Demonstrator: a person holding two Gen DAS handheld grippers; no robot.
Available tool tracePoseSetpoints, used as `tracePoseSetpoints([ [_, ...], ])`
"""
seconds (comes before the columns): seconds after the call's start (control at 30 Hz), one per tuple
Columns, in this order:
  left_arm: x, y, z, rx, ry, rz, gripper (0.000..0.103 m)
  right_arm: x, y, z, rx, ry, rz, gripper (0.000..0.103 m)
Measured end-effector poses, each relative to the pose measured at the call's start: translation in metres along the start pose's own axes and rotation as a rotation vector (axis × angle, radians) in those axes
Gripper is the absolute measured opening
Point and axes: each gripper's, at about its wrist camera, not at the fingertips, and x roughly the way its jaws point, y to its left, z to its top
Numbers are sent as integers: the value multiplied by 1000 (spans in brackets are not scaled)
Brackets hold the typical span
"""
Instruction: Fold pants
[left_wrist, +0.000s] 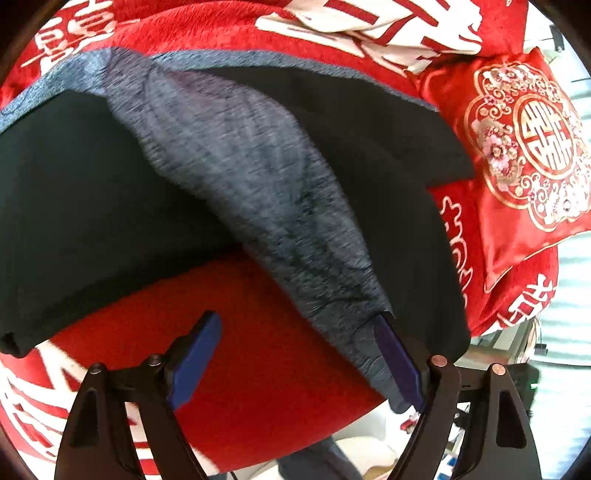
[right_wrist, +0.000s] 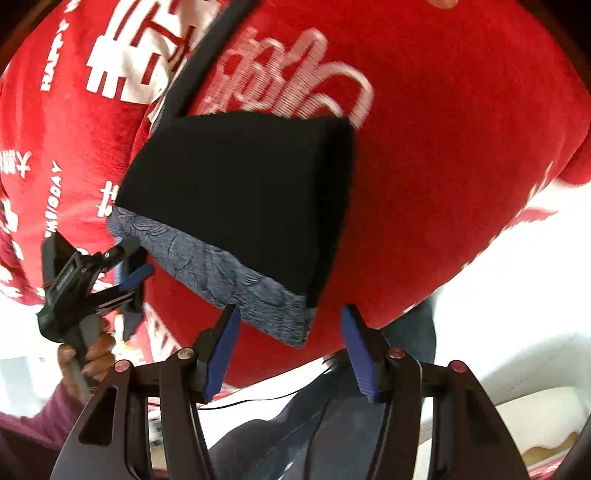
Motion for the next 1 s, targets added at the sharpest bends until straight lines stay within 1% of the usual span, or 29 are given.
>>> tracePoseSetpoints([
  [0.1, 4, -8, 4, 21, 0, 15, 85, 6, -19, 1, 38, 28, 130, 60],
  [0.17, 5, -12, 7, 26, -4, 19, 85, 14, -23, 2, 51, 53, 230, 60],
  [0.23, 7, -13, 10, 25, -6, 26, 85, 23, -28, 2, 71, 69, 280, 62],
  [0.27, 7, -15, 10, 28, -9, 32, 85, 30, -31, 2, 97, 82, 302, 60],
  [0.3, 7, -17, 10, 33, -10, 37, 85, 34, -35, 2, 129, 97, 317, 56],
  [0.33, 6, -17, 10, 36, -10, 43, 83, 35, -37, 1, 157, 107, 316, 31],
  [0.37, 6, -19, 11, 39, -13, 37, 71, 31, -38, 0, 168, 111, 324, 15],
  [0.4, 6, -20, 12, 43, -6, 31, 59, 27, -35, -1, 169, 101, 332, 15],
  [0.43, 7, -21, 15, 43, 12, 17, 43, 22, -29, -1, 162, 87, 331, 14],
  [0.47, 6, -23, 17, 39, 18, 6, 42, 13, -21, 4, 145, 76, 349, 14],
  [0.53, 0, -27, 22, 43, 9, -6, 42, -6, -5, 10, 108, 49, 377, 14],
  [0.6, -12, -36, 31, 59, -18, -18, 42, -24, 17, 25, 64, 18, 405, 14],
  [0.67, -24, -43, 43, 71, -51, -24, 42, -44, 42, 49, 10, -15, 426, 14],
  [0.7, -29, -47, 51, 72, -67, -28, 42, -52, 54, 64, -14, -28, 432, 14],
  [0.77, -38, -52, 72, 68, -107, -29, 42, -64, 65, 95, -50, -47, 446, 14],
  [0.87, -49, -55, 103, 69, -151, -12, 43, -79, 89, 150, -102, -75, 434, 14],
  [0.9, -52, -55, 110, 72, -155, -6, 46, -82, 98, 171, -117, -85, 413, 14],
  [0.93, -56, -55, 119, 76, -166, 12, 57, -82, 107, 191, -127, -91, 385, 14],
  [0.97, -63, -55, 128, 82, -198, 49, 70, -82, 114, 206, -136, -94, 355, 14],
  [1.0, -67, -55, 132, 86, -223, 72, 74, -79, 124, 225, -152, -94, 316, 14],
])
